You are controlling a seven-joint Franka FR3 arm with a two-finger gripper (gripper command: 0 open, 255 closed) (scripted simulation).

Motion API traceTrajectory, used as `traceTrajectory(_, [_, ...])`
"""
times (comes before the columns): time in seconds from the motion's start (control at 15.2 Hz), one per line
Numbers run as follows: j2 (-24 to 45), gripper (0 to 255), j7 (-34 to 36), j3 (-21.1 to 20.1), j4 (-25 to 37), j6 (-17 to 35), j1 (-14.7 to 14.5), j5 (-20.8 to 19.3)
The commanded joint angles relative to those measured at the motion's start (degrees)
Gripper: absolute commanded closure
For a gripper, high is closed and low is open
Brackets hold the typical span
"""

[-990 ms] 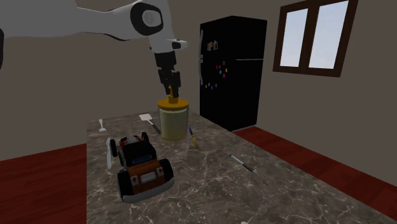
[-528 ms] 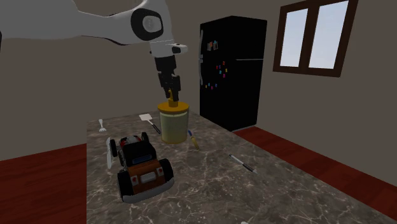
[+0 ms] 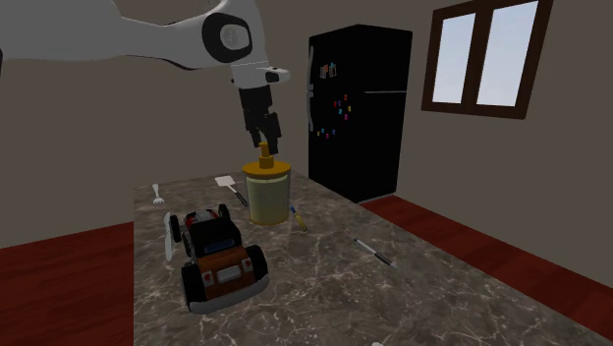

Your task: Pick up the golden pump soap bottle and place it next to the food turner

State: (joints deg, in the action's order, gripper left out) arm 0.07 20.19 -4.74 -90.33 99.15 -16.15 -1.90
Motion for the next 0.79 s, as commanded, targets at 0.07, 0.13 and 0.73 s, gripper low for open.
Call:
traceTrajectory(0.07, [0.5, 0, 0.0, -0.1, 4.5, -4.0, -0.1, 0.0])
traceTrajectory(0.13, [0.9, 0, 0.0, -0.1, 7.0, -6.1, -0.1, -0.1])
traceTrajectory(0.73, [1.2, 0, 0.0, -0.2, 9.0, -7.8, -0.2, -0.1])
